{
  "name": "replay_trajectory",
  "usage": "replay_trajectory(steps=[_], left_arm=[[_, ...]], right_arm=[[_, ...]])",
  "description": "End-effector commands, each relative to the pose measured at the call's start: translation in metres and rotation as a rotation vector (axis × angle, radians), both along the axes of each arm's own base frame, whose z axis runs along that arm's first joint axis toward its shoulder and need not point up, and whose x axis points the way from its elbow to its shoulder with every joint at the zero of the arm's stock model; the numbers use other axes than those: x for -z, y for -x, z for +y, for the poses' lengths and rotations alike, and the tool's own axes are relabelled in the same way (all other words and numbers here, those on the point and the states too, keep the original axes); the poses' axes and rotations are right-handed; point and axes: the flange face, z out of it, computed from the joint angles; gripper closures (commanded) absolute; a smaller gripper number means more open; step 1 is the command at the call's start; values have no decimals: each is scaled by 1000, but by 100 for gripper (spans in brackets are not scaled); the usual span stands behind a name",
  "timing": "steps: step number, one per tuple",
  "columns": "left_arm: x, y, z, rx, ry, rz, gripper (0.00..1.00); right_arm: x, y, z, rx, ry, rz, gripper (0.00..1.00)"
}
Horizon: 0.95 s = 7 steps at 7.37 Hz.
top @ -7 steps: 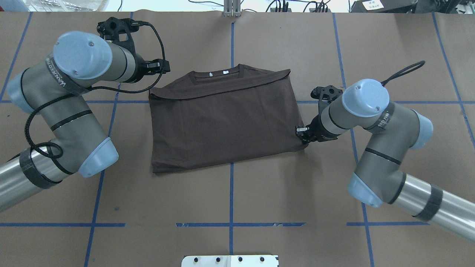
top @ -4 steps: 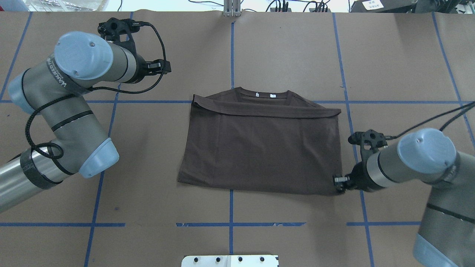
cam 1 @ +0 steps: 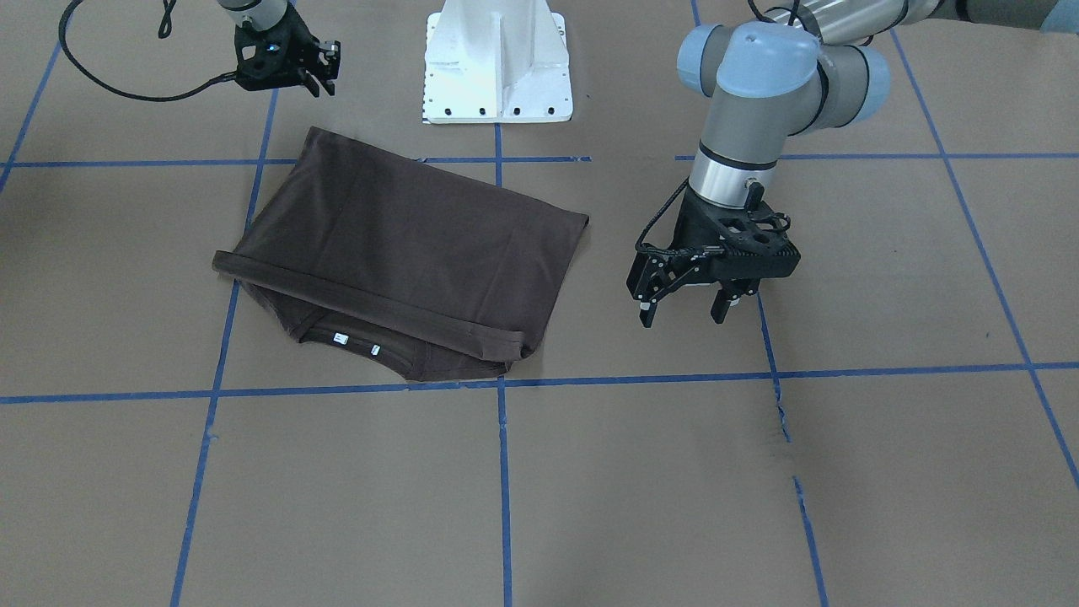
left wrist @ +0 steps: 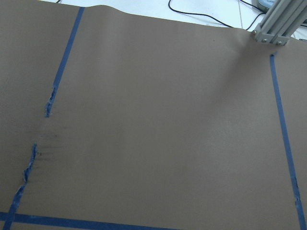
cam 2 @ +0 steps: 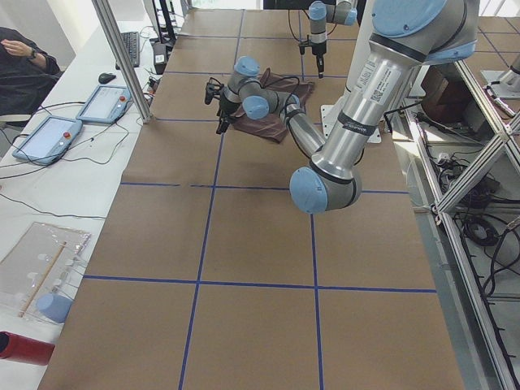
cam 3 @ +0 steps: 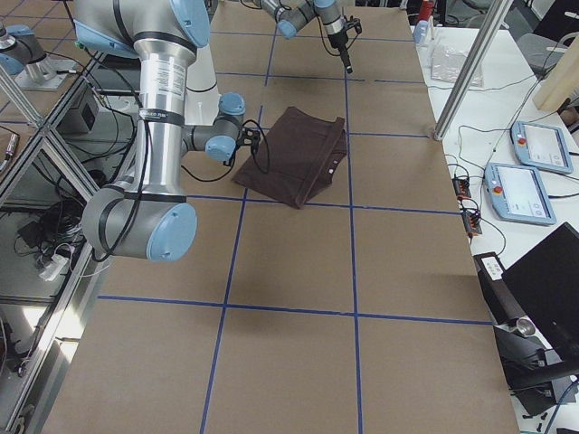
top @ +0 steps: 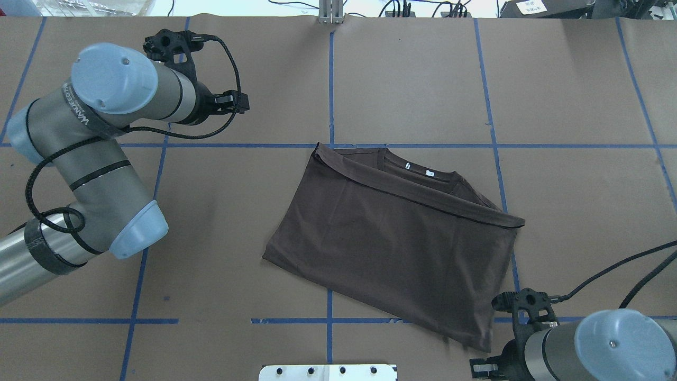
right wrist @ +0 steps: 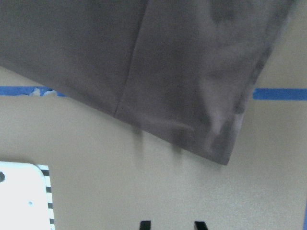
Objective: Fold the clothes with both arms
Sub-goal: 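Drag the folded shirt away from the left arm with the right gripper, then grasp the shirt's near edges with both grippers to fold it again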
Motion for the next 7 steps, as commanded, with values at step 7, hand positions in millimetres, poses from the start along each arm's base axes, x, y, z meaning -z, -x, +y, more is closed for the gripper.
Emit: replay_trajectory(steps=[7], left_arm=[[-27, -156, 198, 11, 572, 72, 6]], right_arm=[[86, -24, -118, -313, -46, -194, 0]])
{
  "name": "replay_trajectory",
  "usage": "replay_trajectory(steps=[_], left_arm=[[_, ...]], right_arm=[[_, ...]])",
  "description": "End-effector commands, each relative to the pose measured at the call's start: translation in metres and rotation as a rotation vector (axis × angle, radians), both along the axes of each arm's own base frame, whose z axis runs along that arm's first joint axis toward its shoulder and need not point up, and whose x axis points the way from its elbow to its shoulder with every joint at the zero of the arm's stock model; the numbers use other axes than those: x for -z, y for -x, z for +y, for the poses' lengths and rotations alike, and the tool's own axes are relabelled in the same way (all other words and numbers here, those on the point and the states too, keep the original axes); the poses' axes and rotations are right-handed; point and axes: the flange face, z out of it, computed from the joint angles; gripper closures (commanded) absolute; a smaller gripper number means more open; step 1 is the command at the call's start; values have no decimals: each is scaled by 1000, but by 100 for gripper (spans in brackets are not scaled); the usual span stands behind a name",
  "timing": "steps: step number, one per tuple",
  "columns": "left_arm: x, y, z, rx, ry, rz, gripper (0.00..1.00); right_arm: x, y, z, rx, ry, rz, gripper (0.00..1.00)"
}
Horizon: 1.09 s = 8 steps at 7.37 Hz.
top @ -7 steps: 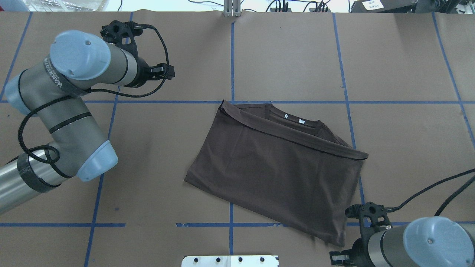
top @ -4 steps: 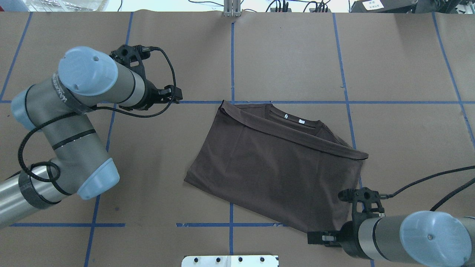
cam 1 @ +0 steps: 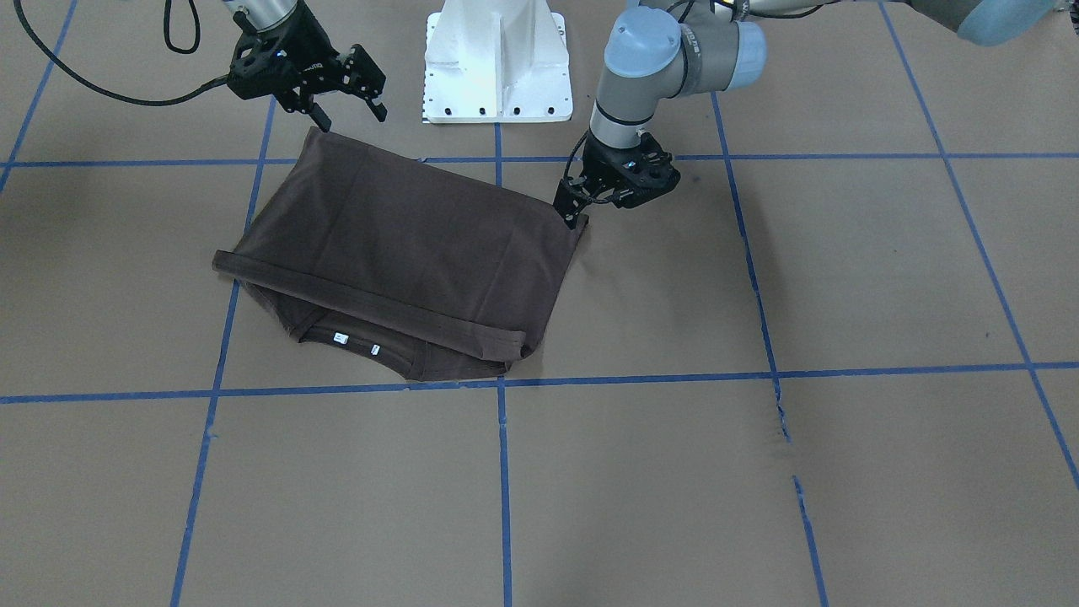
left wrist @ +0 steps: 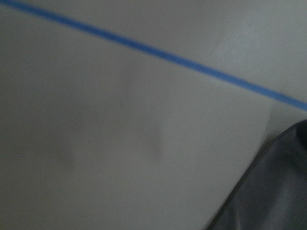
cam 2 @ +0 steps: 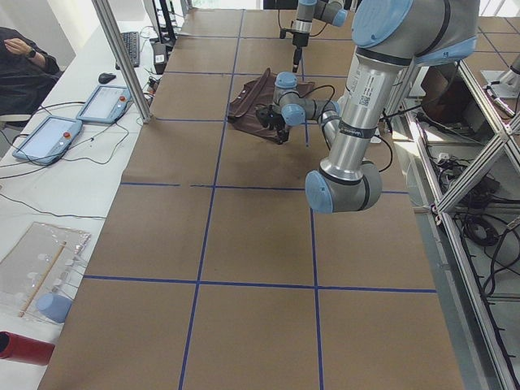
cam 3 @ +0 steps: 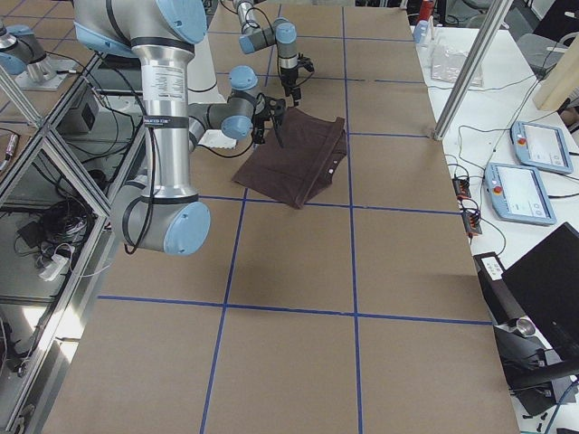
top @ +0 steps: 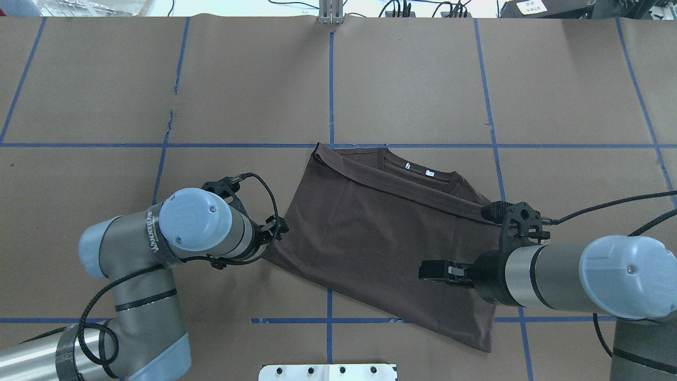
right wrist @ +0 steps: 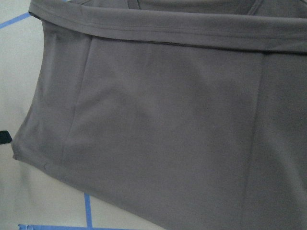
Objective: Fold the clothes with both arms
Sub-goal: 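Grasp the shirt's near edges with both grippers to fold it again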
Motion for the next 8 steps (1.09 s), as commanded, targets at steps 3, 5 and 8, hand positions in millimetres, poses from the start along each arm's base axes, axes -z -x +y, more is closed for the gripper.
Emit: replay_trajectory(steps=[3, 5, 8], left_arm=[[5, -20, 8, 20, 6, -11, 16], [-3, -24, 6, 19, 10, -25, 35], [0, -23, 5, 16, -4, -22, 100]], right_arm=[[1, -5, -9, -19, 3, -1, 0], [1, -6, -10, -20, 3, -1, 0], [0, -6, -11, -20, 4, 1, 0]])
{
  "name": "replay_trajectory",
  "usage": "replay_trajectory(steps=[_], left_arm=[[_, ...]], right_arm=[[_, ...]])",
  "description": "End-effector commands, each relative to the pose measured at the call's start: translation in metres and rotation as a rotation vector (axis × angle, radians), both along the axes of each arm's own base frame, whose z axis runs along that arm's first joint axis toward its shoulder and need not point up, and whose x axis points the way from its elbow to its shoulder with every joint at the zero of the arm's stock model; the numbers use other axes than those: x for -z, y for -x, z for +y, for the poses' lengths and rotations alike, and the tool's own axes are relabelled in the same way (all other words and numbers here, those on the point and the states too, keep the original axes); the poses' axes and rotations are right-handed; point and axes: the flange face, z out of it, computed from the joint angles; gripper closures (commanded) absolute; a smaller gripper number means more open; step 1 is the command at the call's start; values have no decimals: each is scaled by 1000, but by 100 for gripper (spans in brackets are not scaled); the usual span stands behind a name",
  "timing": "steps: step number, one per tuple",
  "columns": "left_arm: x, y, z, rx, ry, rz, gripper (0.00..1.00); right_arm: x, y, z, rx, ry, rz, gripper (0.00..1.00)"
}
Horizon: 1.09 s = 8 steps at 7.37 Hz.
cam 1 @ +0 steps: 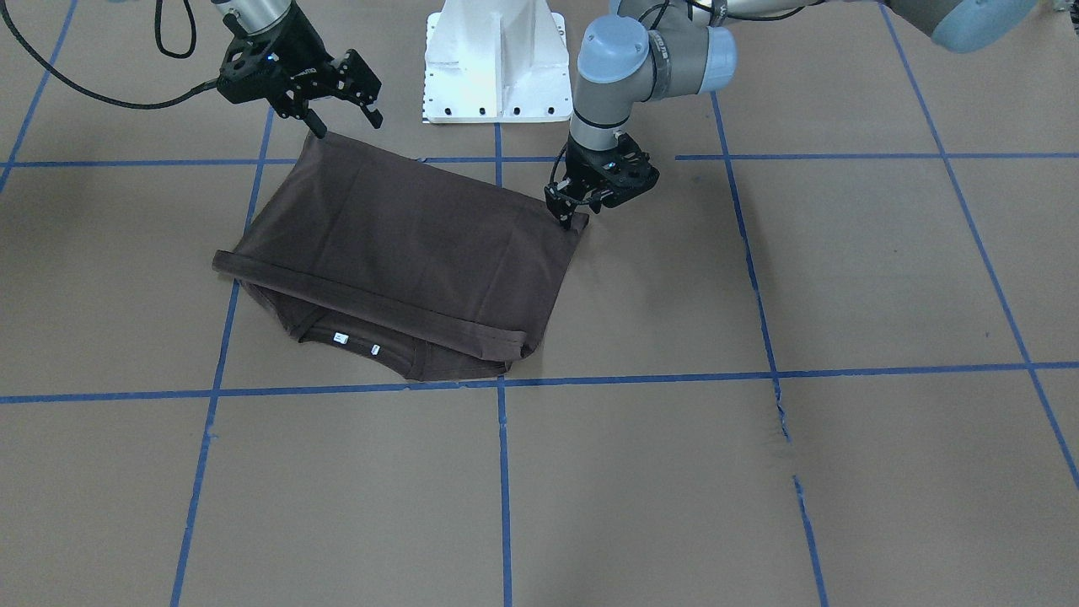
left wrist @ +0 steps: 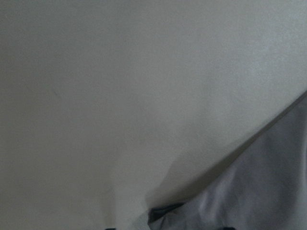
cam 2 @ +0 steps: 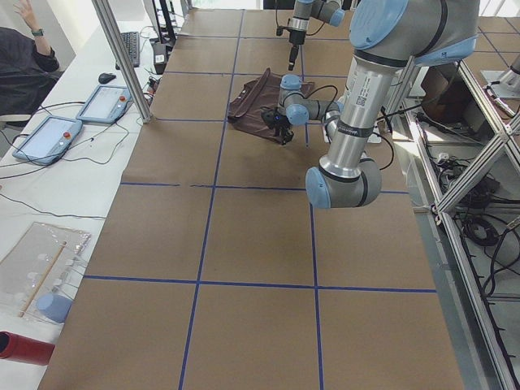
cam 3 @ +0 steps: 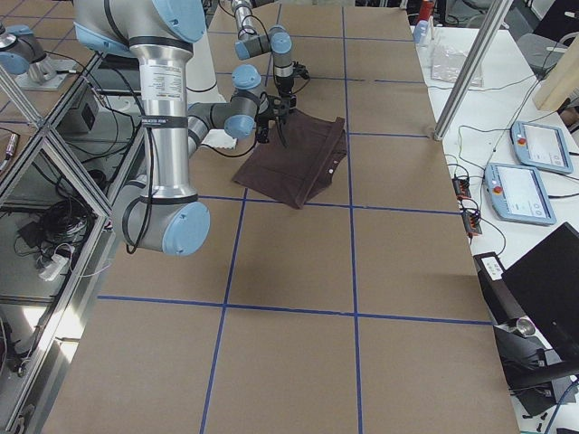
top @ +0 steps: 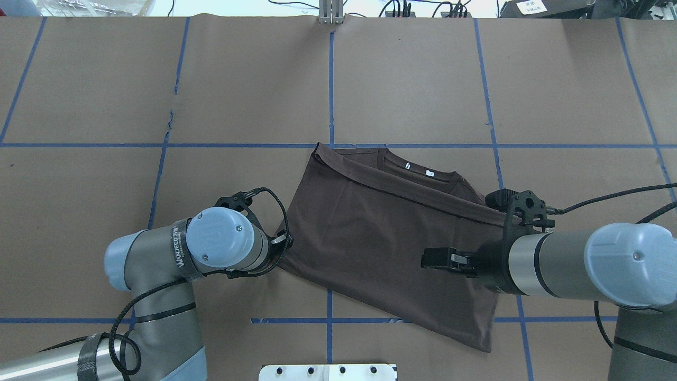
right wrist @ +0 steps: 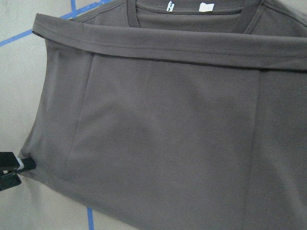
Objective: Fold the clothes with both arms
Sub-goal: 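Grasp the shirt's near edges with both grippers to fold it again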
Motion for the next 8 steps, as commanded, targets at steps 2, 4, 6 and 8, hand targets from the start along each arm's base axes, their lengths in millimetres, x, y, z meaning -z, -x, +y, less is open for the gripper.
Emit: replay_trajectory(steps=[2, 4, 6, 8], left_arm=[[2, 1, -1, -3, -8, 3, 100], [5, 6, -4, 5, -12, 8, 100], [-1, 28, -45, 43, -42, -16, 100], [-27, 56, -106, 79, -85, -82, 100]], right_arm=[[-1, 0, -1, -1, 2, 2, 0], [-1, 1, -1, -1, 1, 4, 0], [-1, 0, -1, -3, 2, 2, 0], [-2, -1, -2, -2, 5, 2, 0]])
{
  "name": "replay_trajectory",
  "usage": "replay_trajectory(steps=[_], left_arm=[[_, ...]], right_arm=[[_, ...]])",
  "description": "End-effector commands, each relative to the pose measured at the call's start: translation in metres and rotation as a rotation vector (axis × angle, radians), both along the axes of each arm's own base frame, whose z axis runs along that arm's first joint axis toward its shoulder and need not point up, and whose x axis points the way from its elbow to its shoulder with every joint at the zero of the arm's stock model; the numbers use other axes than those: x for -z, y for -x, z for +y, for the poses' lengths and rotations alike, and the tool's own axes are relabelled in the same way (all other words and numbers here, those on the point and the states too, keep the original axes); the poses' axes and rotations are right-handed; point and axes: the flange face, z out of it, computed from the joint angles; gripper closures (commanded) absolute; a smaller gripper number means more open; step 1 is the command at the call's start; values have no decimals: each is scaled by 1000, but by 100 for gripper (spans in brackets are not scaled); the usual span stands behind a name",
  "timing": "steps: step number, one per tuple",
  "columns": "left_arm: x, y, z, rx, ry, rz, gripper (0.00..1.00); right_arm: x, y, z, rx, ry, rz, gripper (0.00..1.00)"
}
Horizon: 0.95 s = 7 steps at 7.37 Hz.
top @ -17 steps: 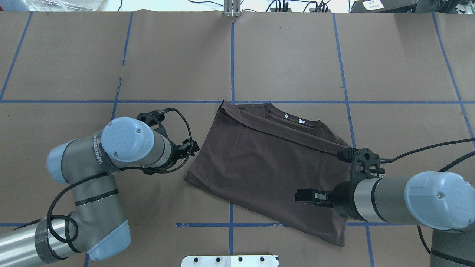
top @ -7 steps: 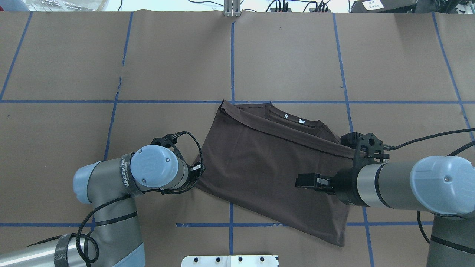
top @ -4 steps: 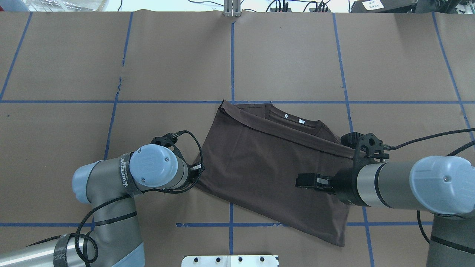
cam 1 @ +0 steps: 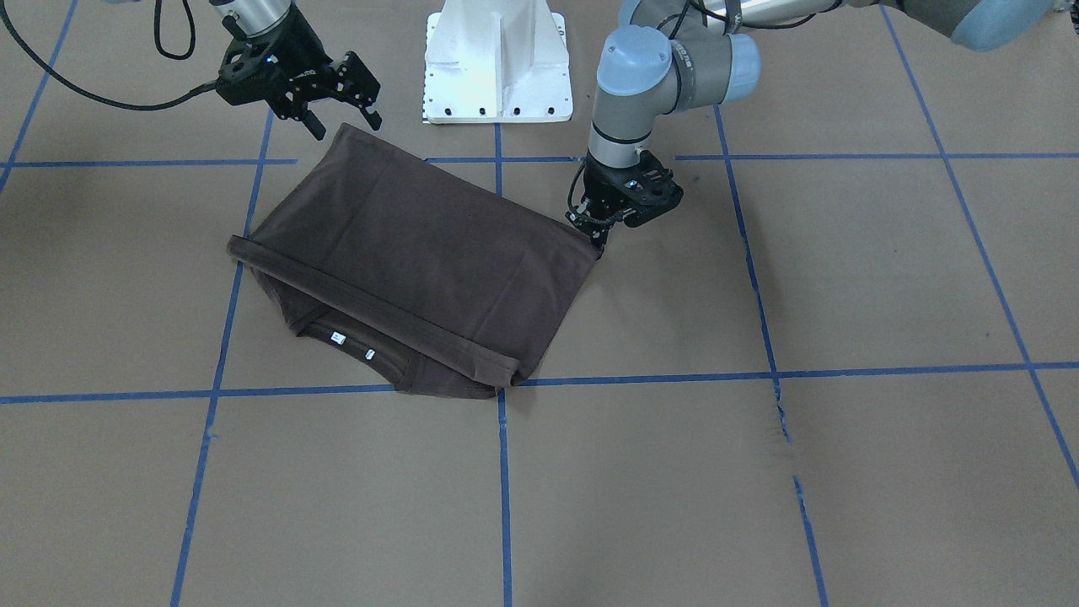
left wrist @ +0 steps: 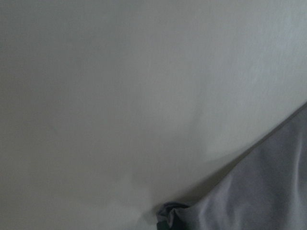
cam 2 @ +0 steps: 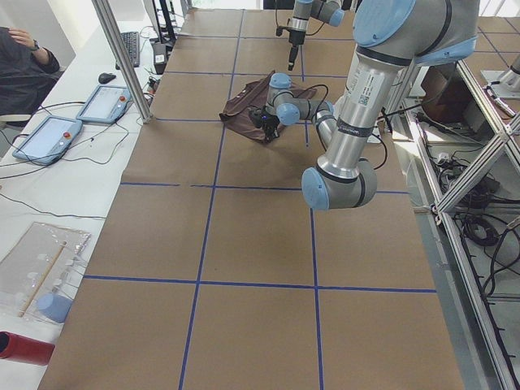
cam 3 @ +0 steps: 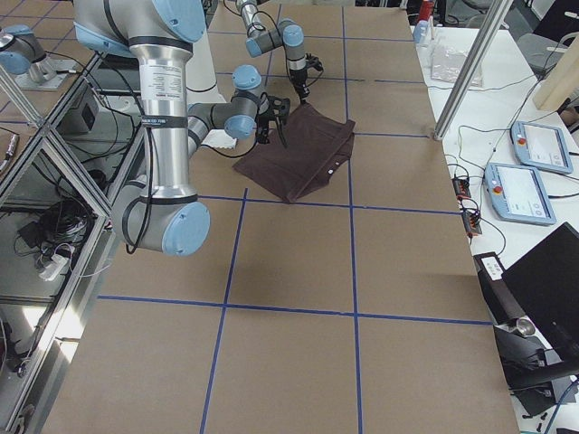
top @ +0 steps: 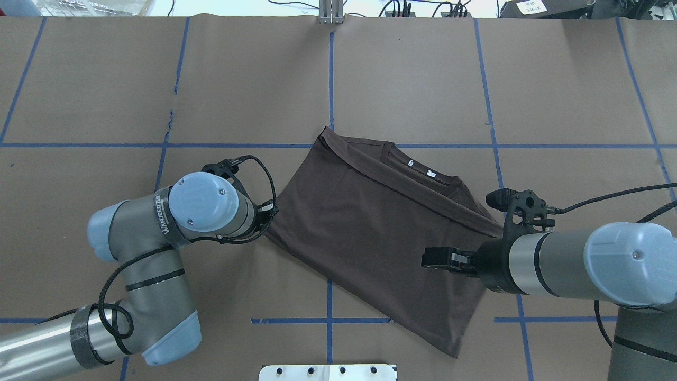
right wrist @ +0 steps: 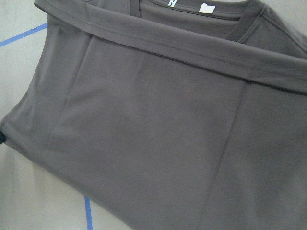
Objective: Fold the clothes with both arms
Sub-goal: 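Grasp the shirt's near edges with both grippers to fold it again, then fold the shirt's side over with the left gripper while the right gripper releases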
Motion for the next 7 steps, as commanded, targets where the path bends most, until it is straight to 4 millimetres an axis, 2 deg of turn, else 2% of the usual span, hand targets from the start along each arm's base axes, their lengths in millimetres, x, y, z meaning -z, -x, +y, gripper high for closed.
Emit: replay_trajectory(steps=[1, 3, 4, 5, 7], left_arm=[[-25, 31, -79, 37, -65, -67, 100], [-43, 32, -185, 49, -199, -78, 100], [-37, 14, -229, 103, -285, -85, 100], [-15, 1, -266, 121, -368, -62, 100], [10, -18, -286, 134, -429, 5, 100]], right_arm=[[0, -2, -1, -2, 2, -1, 0], [5, -3, -3, -5, -1, -11, 0], [9, -2, -2, -3, -4, -20, 0], [12, 0, -4, -1, -5, -28, 0], [12, 1, -5, -4, -4, -25, 0]])
